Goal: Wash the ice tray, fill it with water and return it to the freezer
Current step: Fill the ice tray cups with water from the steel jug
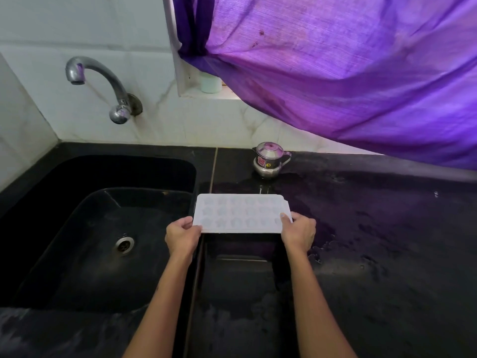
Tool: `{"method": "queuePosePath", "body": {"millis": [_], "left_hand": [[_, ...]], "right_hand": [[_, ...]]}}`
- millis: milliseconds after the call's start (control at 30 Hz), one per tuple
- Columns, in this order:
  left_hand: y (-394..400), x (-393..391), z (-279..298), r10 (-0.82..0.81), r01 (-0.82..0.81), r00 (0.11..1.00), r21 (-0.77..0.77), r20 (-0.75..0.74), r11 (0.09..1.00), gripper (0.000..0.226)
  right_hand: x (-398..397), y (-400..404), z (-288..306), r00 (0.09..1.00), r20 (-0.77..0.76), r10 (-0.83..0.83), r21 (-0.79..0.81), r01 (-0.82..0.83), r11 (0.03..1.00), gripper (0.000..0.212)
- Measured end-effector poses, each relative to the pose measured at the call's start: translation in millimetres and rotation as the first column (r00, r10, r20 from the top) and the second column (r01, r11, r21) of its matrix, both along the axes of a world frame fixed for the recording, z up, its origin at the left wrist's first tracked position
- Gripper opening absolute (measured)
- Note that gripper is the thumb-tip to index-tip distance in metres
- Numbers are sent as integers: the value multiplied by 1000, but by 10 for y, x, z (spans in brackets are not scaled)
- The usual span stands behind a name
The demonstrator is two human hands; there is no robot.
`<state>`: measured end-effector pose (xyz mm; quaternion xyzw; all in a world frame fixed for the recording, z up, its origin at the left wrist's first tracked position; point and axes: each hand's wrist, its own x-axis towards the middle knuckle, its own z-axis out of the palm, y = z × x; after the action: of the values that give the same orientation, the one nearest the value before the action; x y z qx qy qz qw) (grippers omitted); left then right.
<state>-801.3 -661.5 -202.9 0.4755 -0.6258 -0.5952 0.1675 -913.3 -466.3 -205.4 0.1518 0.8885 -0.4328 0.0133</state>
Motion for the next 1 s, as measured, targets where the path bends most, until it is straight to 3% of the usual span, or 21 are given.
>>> {"method": "queuePosePath", "body": {"millis": [167,300,433,533,667,833,933,1000], "left_hand": [[46,-10,77,4,-2,998,-45,59,999,26],[114,-23,213,-36,70,988,-223,150,972,47],[193,-209,402,-93,153,984,-442,155,884,48],[263,-481,525,-213,234,972,-502,100,833,45],[420,-883,705,-360,353,929,-524,93,776,44],[561,-1155,802,-459,447,881,-519,114,729,44],[610,-1192,801,-479,462,871,-506,108,728,44],[634,-1178,791,-490,470,866,-494,99,731,44]], "right_hand": [[-74,9,-22,999,54,-10,21,9,1000,29],[-193,-8,124,1000,21,-7,48,6,999,49],[-486,-136,319,988,-120,95,-120,-110,987,56],[-822,-279,479,980,-150,131,-281,-170,945,56],[-1212,-418,654,976,-147,158,-363,-202,910,58],[-1512,-443,638,957,-30,288,-246,-287,926,60],[-1596,-412,567,952,-28,304,-183,-303,935,35],[-1598,-395,519,956,-24,293,-163,-293,942,43]]}}
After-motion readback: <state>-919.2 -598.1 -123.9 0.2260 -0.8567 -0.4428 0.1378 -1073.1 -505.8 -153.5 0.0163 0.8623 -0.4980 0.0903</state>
